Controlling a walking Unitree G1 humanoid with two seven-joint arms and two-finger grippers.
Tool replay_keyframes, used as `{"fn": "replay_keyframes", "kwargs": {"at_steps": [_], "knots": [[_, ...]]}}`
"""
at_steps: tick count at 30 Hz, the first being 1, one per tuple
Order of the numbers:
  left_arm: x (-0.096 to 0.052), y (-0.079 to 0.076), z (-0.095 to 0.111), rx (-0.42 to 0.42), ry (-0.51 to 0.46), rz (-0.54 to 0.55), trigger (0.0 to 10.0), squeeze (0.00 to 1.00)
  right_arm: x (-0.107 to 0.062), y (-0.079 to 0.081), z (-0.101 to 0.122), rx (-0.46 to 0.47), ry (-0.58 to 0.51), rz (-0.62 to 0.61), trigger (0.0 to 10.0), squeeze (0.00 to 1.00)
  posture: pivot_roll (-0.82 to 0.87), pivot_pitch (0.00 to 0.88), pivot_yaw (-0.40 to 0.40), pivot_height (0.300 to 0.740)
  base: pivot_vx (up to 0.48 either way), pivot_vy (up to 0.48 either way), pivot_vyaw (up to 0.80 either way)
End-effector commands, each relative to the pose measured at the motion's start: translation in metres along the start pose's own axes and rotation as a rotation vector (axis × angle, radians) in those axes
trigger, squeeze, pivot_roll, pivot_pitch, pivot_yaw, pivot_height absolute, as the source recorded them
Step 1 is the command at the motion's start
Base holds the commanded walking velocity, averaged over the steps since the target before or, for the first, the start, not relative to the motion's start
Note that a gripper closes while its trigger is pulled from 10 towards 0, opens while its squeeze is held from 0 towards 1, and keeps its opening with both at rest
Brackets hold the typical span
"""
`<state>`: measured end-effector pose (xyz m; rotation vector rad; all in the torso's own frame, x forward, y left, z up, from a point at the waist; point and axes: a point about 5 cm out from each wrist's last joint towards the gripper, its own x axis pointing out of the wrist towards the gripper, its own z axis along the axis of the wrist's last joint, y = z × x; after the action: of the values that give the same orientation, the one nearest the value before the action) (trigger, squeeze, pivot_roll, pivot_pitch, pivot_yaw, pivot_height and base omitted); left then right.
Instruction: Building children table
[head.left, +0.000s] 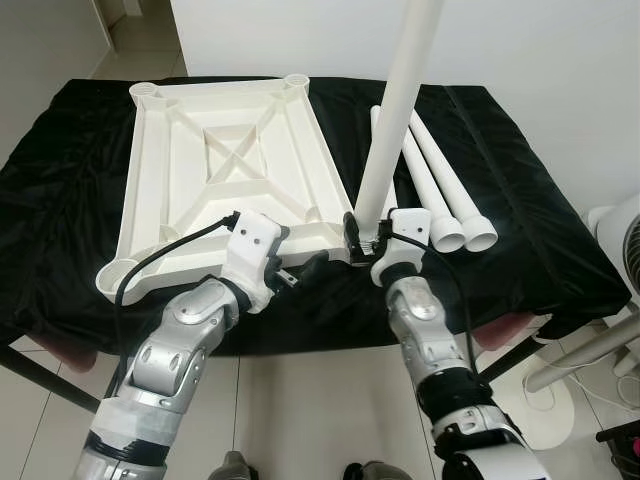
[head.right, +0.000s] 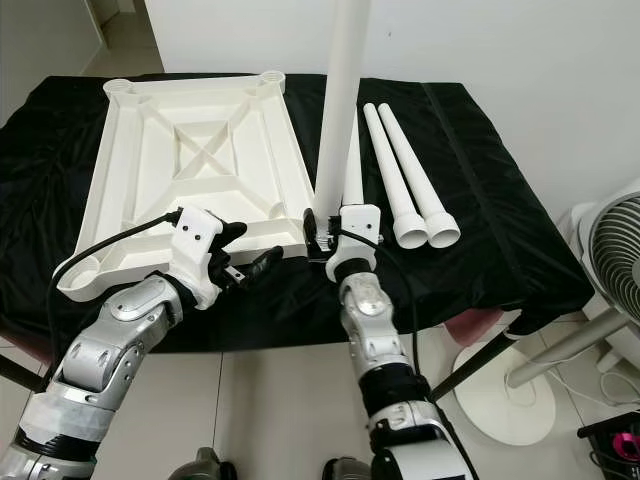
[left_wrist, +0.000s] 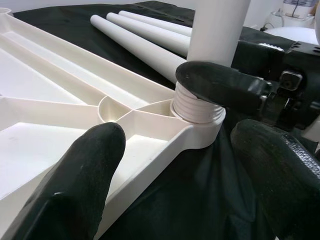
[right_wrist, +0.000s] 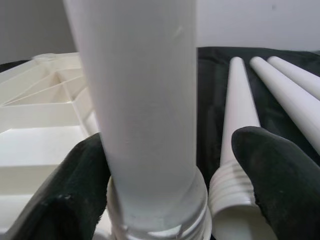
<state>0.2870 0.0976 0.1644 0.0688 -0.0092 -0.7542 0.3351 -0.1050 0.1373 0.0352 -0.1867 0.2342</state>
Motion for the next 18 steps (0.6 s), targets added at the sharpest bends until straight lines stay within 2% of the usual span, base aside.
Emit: {"fn": "replay_keyframes", "kwargs": {"at_steps": [1, 10, 13, 15, 16, 18], "knots": [[-0.001, -0.001, -0.003, 0.016, 0.013, -0.005, 10.0, 0.00, -0.001, -0.003, 0.001, -0.004, -0.001, 0.089, 10.0, 0.00, -0.03, 0.059, 0.018, 0.740, 0.000, 0.000, 0.00], [-0.001, -0.002, -0.004, 0.018, 0.015, -0.012, 10.0, 0.00, 0.006, -0.008, 0.004, -0.050, 0.013, 0.246, 10.0, 0.00, -0.02, 0.058, 0.008, 0.740, 0.000, 0.000, 0.00], [0.000, -0.005, -0.004, 0.020, 0.013, -0.019, 10.0, 0.00, 0.012, -0.006, 0.005, -0.087, 0.028, 0.349, 10.0, 0.00, -0.01, 0.055, 0.008, 0.740, 0.000, 0.000, 0.00], [0.000, -0.005, -0.004, 0.020, 0.013, -0.019, 10.0, 0.00, 0.012, -0.006, 0.005, -0.087, 0.028, 0.349, 10.0, 0.00, -0.01, 0.055, 0.008, 0.740, 0.000, 0.000, 0.00], [0.001, -0.007, -0.003, 0.018, 0.010, -0.022, 10.0, 0.00, 0.014, -0.004, 0.003, -0.098, 0.046, 0.398, 8.2, 0.00, -0.01, 0.055, 0.008, 0.740, 0.000, 0.000, 0.00], [0.001, -0.008, -0.003, 0.018, 0.009, -0.024, 10.0, 0.00, 0.015, -0.003, 0.002, -0.100, 0.057, 0.418, 8.2, 0.00, -0.01, 0.055, 0.008, 0.740, 0.000, 0.000, 0.00]]}}
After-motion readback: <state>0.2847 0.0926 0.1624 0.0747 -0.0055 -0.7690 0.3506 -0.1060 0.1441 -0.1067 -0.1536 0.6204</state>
